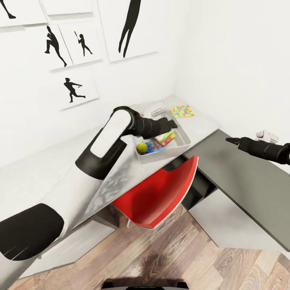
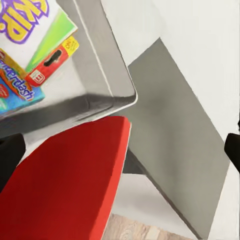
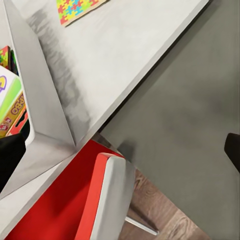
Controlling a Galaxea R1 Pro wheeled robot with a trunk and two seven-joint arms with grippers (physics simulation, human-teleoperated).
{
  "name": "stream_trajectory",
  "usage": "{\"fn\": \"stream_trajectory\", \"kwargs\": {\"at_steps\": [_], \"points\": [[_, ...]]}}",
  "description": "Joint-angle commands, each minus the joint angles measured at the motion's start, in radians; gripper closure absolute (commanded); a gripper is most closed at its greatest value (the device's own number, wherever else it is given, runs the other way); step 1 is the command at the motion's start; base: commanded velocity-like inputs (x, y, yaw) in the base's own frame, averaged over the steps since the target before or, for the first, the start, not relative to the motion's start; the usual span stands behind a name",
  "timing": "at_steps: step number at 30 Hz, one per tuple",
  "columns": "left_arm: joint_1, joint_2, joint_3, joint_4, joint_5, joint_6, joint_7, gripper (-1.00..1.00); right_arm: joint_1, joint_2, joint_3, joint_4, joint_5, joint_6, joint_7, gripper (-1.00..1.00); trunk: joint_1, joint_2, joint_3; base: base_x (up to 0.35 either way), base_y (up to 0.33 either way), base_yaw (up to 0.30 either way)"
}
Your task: Put all the toys in the child's room - the three board games (two on the bed and one on the table), the two jigsaw puzzles on the table, and the tennis ball on the table - inside the toy box on the table in the child's room.
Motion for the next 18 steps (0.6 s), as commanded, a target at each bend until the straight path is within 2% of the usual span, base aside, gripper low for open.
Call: {"fn": "stream_trajectory", "kwargs": {"at_steps": [1, 2, 3, 5, 8, 9, 12, 13, 16, 18], "points": [[-0.002, 0.0, 0.035, 0.037, 0.008, -0.001, 0.009, -1.0, -0.001, -0.001, 0.0, -0.001, -0.01, 0.003, -0.01, -1.0, 0.0, -0.002, -0.002, 0.0, 0.0, 0.0], [-0.004, 0.0, 0.068, 0.075, 0.004, -0.002, 0.009, -1.0, -0.001, -0.002, 0.0, -0.001, -0.01, 0.003, -0.01, -1.0, 0.0, -0.002, -0.002, 0.0, 0.0, 0.0], [-0.004, 0.0, 0.068, 0.075, 0.004, -0.002, 0.009, -1.0, -0.001, -0.002, 0.0, -0.001, -0.01, 0.003, -0.01, -1.0, 0.0, -0.002, -0.002, 0.0, 0.0, 0.0], [-0.027, 0.0, 0.133, 0.14, -0.01, -0.004, 0.006, -1.0, 0.0, -0.003, 0.0, -0.001, -0.011, 0.003, -0.01, -1.0, 0.0, -0.002, -0.002, 0.0, 0.0, 0.0], [-0.094, 0.0, 0.245, 0.199, -0.042, -0.033, -0.002, -1.0, 0.0, -0.004, -0.001, -0.001, -0.011, 0.004, -0.01, -1.0, 0.0, -0.002, -0.002, 0.0, 0.0, 0.0], [-0.094, 0.0, 0.245, 0.199, -0.042, -0.033, -0.002, -1.0, 0.0, -0.004, -0.001, -0.001, -0.011, 0.004, -0.01, -1.0, 0.0, -0.002, -0.002, 0.0, 0.0, 0.0], [-0.138, 0.001, 0.348, 0.23, -0.078, -0.123, -0.008, -1.0, 0.0, -0.005, -0.001, -0.001, -0.012, 0.004, -0.01, -1.0, 0.0, -0.002, -0.002, 0.0, 0.0, 0.0], [-0.138, 0.001, 0.348, 0.23, -0.078, -0.123, -0.008, -1.0, 0.0, -0.005, -0.001, -0.001, -0.012, 0.004, -0.01, -1.0, 0.0, -0.002, -0.002, 0.0, 0.0, 0.0], [-0.161, 0.005, 0.4, 0.252, -0.103, -0.205, -0.013, -1.0, 0.0, -0.006, 0.0, -0.002, -0.012, 0.004, -0.01, -1.0, 0.0, -0.002, -0.002, 0.0, 0.0, 0.0], [-0.167, 0.005, 0.404, 0.266, -0.11, -0.216, -0.014, -1.0, 0.0, -0.006, 0.0, -0.002, -0.012, 0.004, -0.01, -1.0, 0.0, -0.002, -0.002, 0.0, 0.0, 0.0]]}}
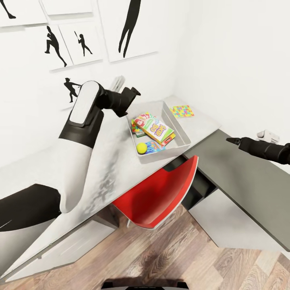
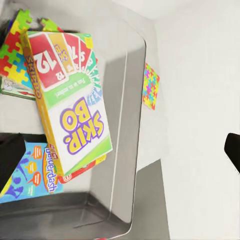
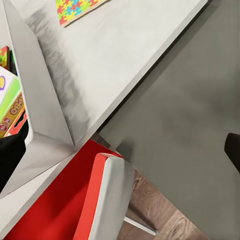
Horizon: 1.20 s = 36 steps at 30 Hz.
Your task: Put all the toys in the child's room - the three board games (two on the bed and one on the table), the two jigsaw puzzles on the table, and the tennis ball on the table - inside the toy box on the table in the child's room.
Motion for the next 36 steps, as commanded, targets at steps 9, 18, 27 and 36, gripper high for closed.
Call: {"fn": "stream_trajectory", "kwargs": {"at_steps": [9, 18, 27, 36], "points": [[-0.111, -0.003, -0.034, 0.19, -0.02, 0.054, -0.004, -1.0, -0.001, -0.001, 0.0, -0.001, -0.01, 0.003, -0.01, -1.0, 0.001, -0.002, -0.002, 0.0, 0.0, 0.0], [-0.158, -0.006, -0.05, 0.269, -0.026, 0.082, -0.057, -1.0, -0.001, -0.001, 0.001, -0.001, -0.011, 0.003, -0.011, -1.0, 0.001, -0.002, -0.002, 0.0, 0.0, 0.0], [-0.168, -0.006, -0.067, 0.281, -0.027, 0.086, -0.086, -1.0, -0.001, -0.001, 0.003, -0.001, -0.011, 0.003, -0.01, -1.0, 0.001, -0.002, -0.002, 0.0, 0.0, -0.007], [-0.17, -0.006, -0.072, 0.242, -0.026, 0.086, -0.101, -1.0, -0.001, 0.0, 0.007, -0.002, -0.012, 0.003, -0.01, -1.0, 0.001, -0.002, -0.002, 0.0, 0.0, -0.154]]}}
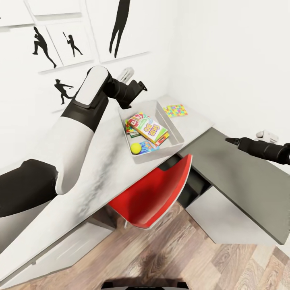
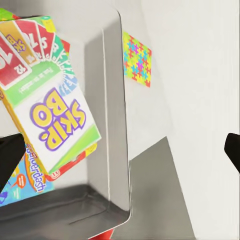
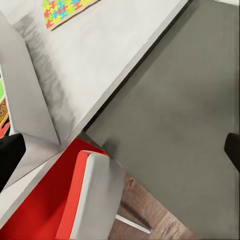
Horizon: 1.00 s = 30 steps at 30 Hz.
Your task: Put all the toys in the child's room - the three board games (two on the bed and one on the table), the two jigsaw puzzles on the table, and the tennis ball on the table - inside the toy box on the table in the child's room.
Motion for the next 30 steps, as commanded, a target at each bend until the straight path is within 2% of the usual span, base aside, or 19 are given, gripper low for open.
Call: {"fn": "stream_trajectory", "kwargs": {"at_steps": [1, 18, 30], "points": [[-0.001, 0.0, 0.0, -0.001, 0.007, 0.0, 0.008, -1.0, -0.001, 0.0, 0.0, -0.001, -0.01, 0.003, -0.01, -1.0, 0.001, -0.002, -0.002, 0.0, 0.0, -0.223], [-0.001, 0.0, -0.003, -0.022, 0.007, -0.001, 0.004, -1.0, 0.002, 0.001, 0.002, 0.0, -0.012, 0.003, -0.01, -1.0, 0.001, -0.002, -0.002, 0.0, 0.0, -0.266], [-0.001, 0.0, -0.027, -0.026, 0.007, -0.002, 0.004, -1.0, 0.021, 0.002, 0.003, 0.001, -0.012, 0.003, -0.01, -1.0, 0.001, -0.002, -0.002, 0.0, 0.0, -0.28]]}}
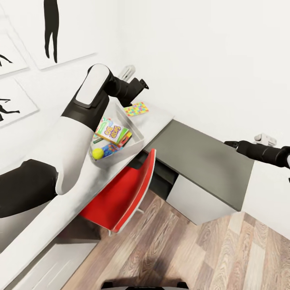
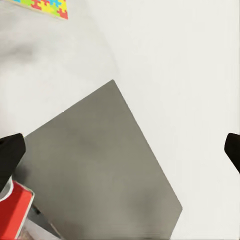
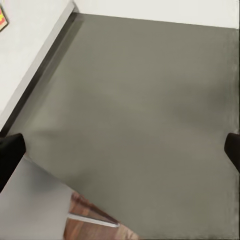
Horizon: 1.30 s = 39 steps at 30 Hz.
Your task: Put all the toys in the child's room - the three board games (two on the bed and one on the table), the two jigsaw puzzles on the table, and the tennis ball on the table - inside the toy box on the table in the child's room.
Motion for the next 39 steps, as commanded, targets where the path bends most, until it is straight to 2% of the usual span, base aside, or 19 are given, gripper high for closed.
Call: {"fn": "stream_trajectory", "kwargs": {"at_steps": [1, 12, 14, 20, 39], "points": [[-0.001, 0.0, -0.002, -0.001, 0.007, 0.0, 0.008, -1.0, 0.0, 0.0, 0.0, -0.001, -0.01, 0.003, -0.01, -1.0, 0.001, -0.002, -0.002, 0.0, 0.0, -0.281], [-0.001, 0.0, -0.009, -0.015, 0.007, 0.0, 0.008, -1.0, 0.01, 0.0, 0.0, 0.0, -0.009, 0.003, -0.01, -1.0, 0.001, -0.002, -0.002, 0.0, 0.0, -0.225], [0.011, 0.0, -0.006, -0.004, 0.007, 0.006, 0.013, -1.0, -0.002, 0.009, -0.005, 0.001, -0.001, -0.006, -0.007, -1.0, 0.001, -0.002, -0.002, 0.0, 0.0, 0.0], [0.041, 0.0, -0.004, -0.001, 0.007, 0.007, 0.013, -1.0, -0.036, 0.009, -0.005, 0.001, 0.001, -0.006, -0.007, -1.0, 0.001, -0.002, -0.002, 0.0, 0.0, 0.0], [0.041, 0.0, -0.004, -0.001, 0.007, 0.007, 0.013, -1.0, -0.038, 0.009, -0.005, 0.001, 0.001, -0.006, -0.007, -1.0, 0.001, -0.002, -0.002, 0.0, 0.0, 0.0]]}}
